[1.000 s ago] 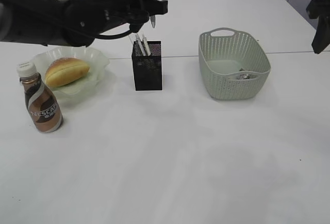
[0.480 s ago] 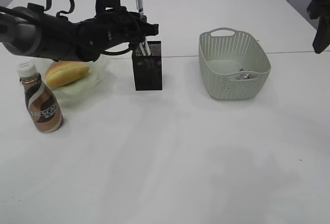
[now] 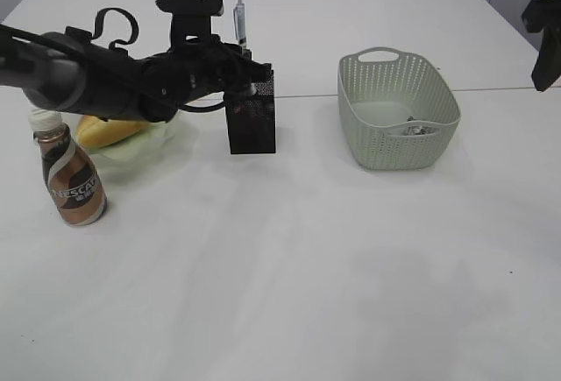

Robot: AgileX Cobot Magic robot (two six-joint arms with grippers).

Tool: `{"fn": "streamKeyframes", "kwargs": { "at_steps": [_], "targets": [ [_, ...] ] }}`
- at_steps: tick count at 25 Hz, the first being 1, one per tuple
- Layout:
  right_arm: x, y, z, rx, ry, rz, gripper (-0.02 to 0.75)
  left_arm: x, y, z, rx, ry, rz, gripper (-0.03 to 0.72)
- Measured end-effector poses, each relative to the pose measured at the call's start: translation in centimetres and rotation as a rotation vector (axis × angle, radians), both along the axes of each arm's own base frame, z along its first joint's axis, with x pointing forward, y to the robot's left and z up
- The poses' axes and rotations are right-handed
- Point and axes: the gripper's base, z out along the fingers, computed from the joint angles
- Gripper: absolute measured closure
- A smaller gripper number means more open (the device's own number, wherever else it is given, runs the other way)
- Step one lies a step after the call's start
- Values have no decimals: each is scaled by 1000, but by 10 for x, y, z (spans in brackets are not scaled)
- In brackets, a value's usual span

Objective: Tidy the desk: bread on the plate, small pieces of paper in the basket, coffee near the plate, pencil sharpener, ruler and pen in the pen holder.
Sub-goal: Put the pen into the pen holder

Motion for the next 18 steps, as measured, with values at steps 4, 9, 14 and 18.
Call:
{"fn": "streamKeyframes", "kwargs": {
  "at_steps": [4, 9, 14, 18],
  "targets": [
    [0, 0, 0, 0, 0, 0, 353, 1, 0, -10, -15, 30, 8, 618],
    [0, 0, 0, -2, 0, 0, 353, 0, 0, -13, -19, 52, 9, 578],
    [0, 0, 0, -2, 0, 0, 353, -2, -1, -19, -1, 113, 1, 303],
    [0, 0, 0, -2, 0, 0, 353, -3, -1, -20, 12, 149, -6, 208]
  ]
}}
